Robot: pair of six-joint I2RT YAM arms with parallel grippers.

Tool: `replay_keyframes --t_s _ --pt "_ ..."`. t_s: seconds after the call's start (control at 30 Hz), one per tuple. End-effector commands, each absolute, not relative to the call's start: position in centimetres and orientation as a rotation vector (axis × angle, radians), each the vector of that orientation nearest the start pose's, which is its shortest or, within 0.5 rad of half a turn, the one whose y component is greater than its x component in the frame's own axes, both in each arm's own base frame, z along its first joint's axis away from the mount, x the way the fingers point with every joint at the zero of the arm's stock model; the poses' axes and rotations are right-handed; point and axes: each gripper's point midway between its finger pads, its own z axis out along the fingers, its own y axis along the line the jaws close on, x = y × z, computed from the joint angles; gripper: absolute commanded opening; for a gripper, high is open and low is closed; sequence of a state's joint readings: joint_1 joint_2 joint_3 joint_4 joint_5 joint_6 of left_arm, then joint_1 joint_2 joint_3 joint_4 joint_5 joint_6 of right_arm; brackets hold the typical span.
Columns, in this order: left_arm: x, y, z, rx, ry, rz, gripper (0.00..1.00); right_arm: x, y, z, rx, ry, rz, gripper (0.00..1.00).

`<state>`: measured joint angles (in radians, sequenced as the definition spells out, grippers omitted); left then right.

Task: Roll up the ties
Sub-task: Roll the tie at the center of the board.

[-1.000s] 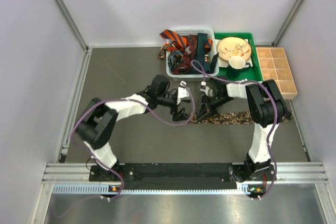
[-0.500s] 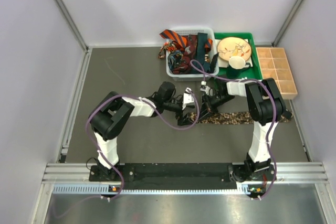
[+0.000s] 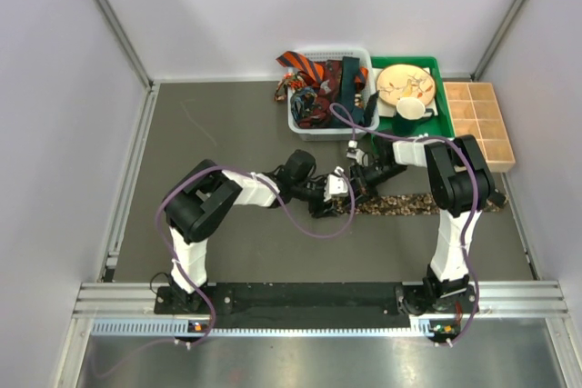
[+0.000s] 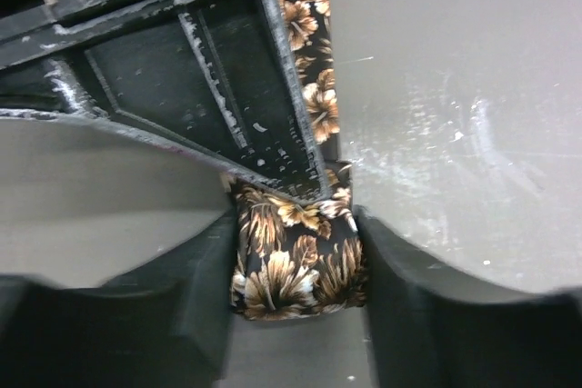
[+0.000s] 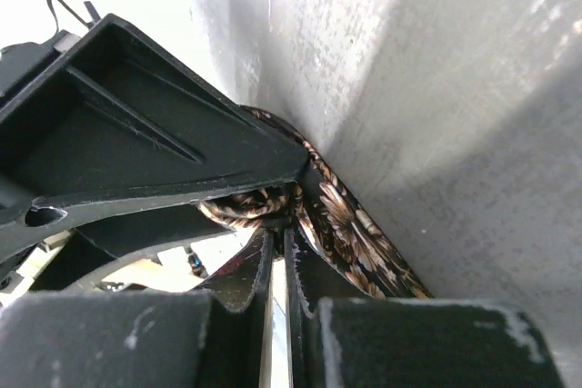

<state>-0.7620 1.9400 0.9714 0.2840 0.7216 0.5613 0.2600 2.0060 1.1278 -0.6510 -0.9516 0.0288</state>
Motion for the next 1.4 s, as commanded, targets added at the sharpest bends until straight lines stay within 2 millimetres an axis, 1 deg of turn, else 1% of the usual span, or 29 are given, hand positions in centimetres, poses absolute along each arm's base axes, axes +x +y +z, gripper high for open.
replay_keyframes --t_s 0.0,0.03,0.1,0.13,0.17,0.2,0.23,0.3,0.33,0.47,0.5,0.63,0.67,0.7,0.8,0.83,0.93,1.03,1.07,1.13,1.17,1.2,1.27,1.3,1.33,1.37 --pt "25.7 -37.4 1.9 1.673 1.509 -0.870 0.46 25.2 21.3 2.8 -0.339 2.879 1.474 0.00" --pt "25.6 -37.2 1.8 1.673 1.518 -0.872 0.39 25.1 21.3 2.9 -0.338 2.881 1.479 0.00" --pt "25.4 -37.0 1.5 1.673 1.538 -0.871 0.25 25.1 21.5 3.9 -0.366 2.847 1.509 0.01" --pt "25.4 -36.9 1.3 1.674 1.546 -0.871 0.23 25.0 21.6 4.5 -0.372 2.830 1.537 0.04" --pt "25.4 -36.8 1.1 1.672 1.554 -0.864 0.22 25.0 21.7 5.0 -0.377 2.816 1.543 0.07" --pt "25.3 -36.7 0.9 1.677 1.560 -0.865 0.20 25.1 21.7 5.9 -0.385 2.795 1.549 0.13" --pt "25.2 -36.5 0.8 1.683 1.562 -0.862 0.19 25.3 21.7 6.4 -0.428 2.756 1.550 0.15" --pt "25.1 -36.2 0.5 1.687 1.572 -0.852 0.17 25.7 21.3 7.2 -0.431 2.740 1.532 0.20" --pt "25.0 -36.0 0.4 1.690 1.573 -0.849 0.16 26.2 21.2 7.6 -0.435 2.727 1.507 0.21" --pt "25.1 -35.6 -0.2 1.680 1.625 -0.834 0.11 27.2 20.6 7.6 -0.411 2.740 1.437 0.28" --pt "25.3 -35.6 -0.3 1.673 1.639 -0.823 0.10 27.5 20.5 7.5 -0.413 2.734 1.420 0.32" --pt "25.6 -35.3 -0.6 1.644 1.706 -0.806 0.09 27.3 20.7 7.0 -0.421 2.743 1.414 0.36" --pt "25.7 -35.3 -0.6 1.632 1.723 -0.808 0.09 27.1 20.9 7.0 -0.391 2.758 1.414 0.37" --pt "25.8 -35.4 -0.6 1.625 1.732 -0.806 0.09 27.1 20.9 6.9 -0.399 2.760 1.402 0.42" --pt "25.8 -35.3 -0.9 1.610 1.773 -0.806 0.09 26.8 21.1 6.6 -0.409 2.778 1.355 0.42" --pt "25.7 -35.3 -0.9 1.607 1.782 -0.811 0.09 26.6 21.1 6.3 -0.423 2.793 1.324 0.42" --pt "25.9 -35.5 -0.8 1.592 1.791 -0.818 0.09 26.3 21.2 5.6 -0.420 2.815 1.304 0.42" --pt "25.9 -35.6 -0.8 1.590 1.793 -0.828 0.09 26.4 21.5 4.9 -0.418 2.825 1.303 0.35" --pt "26.0 -35.6 -0.8 1.589 1.796 -0.824 0.09 26.5 21.5 4.8 -0.418 2.822 1.300 0.23" --pt "25.9 -35.6 -0.9 1.595 1.795 -0.827 0.11 26.9 21.3 4.5 -0.419 2.821 1.267 0.09" --pt "25.8 -35.5 -1.0 1.599 1.799 -0.829 0.13 27.0 21.3 4.3 -0.425 2.823 1.255 0.00" --pt "25.7 -35.5 -1.0 1.600 1.797 -0.828 0.17 27.3 21.2 4.2 -0.429 2.821 1.233 0.00" --pt "25.8 -35.2 -1.1 1.602 1.816 -0.826 0.29 27.6 20.9 4.0 -0.432 2.818 1.210 0.00" --pt "25.8 -35.3 -1.0 1.605 1.823 -0.831 0.37 27.8 20.6 3.6 -0.424 2.819 1.173 0.00" --pt "26.1 -35.2 -0.7 1.580 1.831 -0.848 0.46 27.9 20.4 3.3 -0.429 2.817 1.153 0.00" --pt "26.2 -35.2 -0.4 1.560 1.830 -0.869 0.54 27.9 20.3 3.1 -0.428 2.820 1.139 0.00"
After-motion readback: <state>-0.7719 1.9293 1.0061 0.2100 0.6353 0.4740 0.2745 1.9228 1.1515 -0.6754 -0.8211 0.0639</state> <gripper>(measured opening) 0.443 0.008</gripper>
